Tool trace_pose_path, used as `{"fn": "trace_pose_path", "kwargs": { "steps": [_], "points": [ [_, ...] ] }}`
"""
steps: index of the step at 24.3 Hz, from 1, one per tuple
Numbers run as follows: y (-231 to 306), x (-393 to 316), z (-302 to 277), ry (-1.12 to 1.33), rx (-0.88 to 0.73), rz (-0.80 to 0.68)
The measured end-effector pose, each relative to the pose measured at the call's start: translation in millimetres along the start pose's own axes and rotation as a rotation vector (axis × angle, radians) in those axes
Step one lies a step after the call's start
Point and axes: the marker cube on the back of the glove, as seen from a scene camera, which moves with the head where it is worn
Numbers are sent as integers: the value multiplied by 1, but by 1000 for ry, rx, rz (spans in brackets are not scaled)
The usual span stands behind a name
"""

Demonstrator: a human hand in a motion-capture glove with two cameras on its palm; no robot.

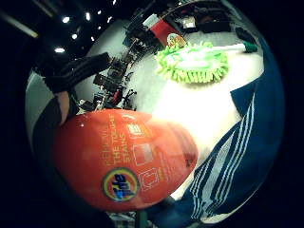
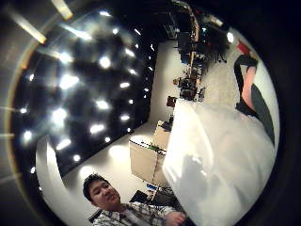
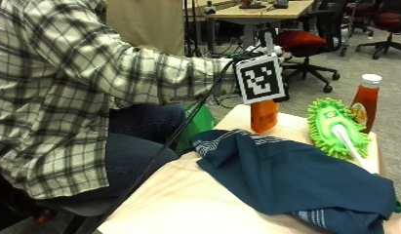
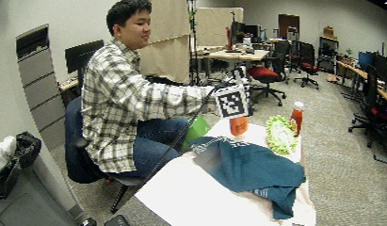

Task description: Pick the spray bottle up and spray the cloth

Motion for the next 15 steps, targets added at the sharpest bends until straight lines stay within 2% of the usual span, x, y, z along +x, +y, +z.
{"fn": "trace_pose_path", "kwargs": {
  "steps": [10,15],
  "points": [
    [3,19,19,-13,-93,41],
    [7,20,21,-26,-190,44]
  ]
}}
